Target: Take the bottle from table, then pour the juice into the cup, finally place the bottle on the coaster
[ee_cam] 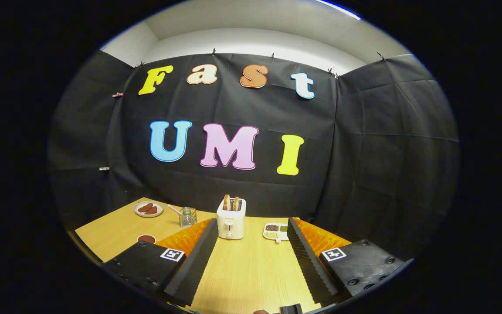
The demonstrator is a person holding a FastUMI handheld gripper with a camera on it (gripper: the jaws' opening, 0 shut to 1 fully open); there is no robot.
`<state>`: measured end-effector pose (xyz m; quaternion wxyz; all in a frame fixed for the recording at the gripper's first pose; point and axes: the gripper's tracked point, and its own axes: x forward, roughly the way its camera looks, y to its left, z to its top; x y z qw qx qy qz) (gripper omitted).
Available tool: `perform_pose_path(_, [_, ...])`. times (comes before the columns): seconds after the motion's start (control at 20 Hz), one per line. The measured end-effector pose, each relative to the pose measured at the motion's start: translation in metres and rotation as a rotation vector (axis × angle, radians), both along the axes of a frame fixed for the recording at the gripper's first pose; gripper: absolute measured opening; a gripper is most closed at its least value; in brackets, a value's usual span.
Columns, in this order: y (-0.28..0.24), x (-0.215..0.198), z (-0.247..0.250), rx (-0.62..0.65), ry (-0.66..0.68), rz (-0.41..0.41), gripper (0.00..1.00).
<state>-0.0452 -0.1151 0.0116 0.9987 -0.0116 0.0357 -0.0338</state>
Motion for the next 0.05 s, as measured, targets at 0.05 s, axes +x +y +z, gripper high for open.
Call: perform_pose_path(0.05, [0.0017, 0.0028, 0.0010, 0.015, -0.003, 0.006, 0.98])
